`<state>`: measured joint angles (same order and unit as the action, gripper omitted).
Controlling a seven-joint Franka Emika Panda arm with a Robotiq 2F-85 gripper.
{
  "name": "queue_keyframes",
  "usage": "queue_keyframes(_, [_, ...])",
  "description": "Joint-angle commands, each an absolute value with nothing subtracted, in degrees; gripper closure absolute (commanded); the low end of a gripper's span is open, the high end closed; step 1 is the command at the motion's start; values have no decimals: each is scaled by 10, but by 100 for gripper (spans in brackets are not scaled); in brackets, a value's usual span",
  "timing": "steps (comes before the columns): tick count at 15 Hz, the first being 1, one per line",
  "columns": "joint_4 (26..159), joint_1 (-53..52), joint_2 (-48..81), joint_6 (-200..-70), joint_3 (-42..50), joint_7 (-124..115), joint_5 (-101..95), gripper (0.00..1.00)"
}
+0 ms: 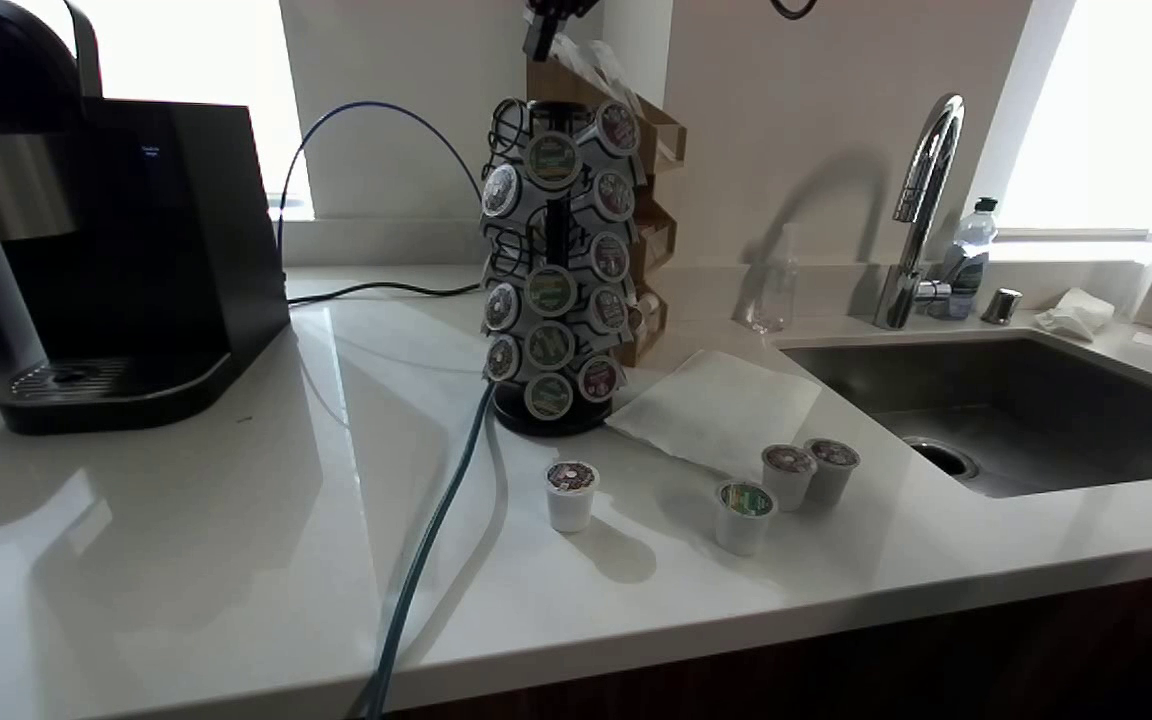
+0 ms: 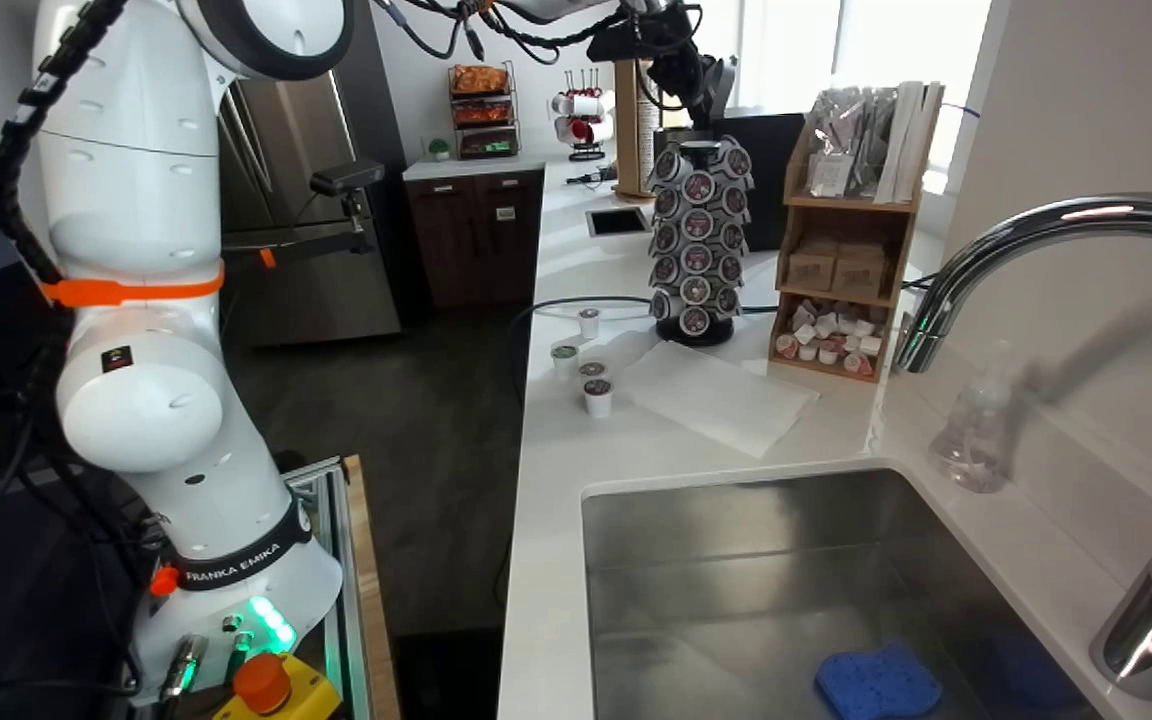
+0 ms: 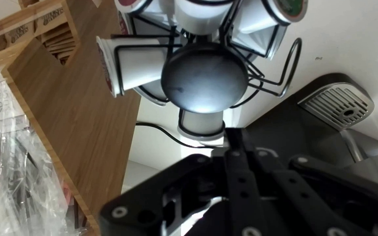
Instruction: Turn the stand
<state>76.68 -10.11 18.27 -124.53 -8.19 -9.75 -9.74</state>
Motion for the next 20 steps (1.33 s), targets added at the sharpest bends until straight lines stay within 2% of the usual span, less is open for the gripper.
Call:
queue_keyframes(1, [735,-105,211,-1244,-83,-105,-98,100])
queue_keyframes(20, [727,-117,226,-1192,-69,-113,-76,100])
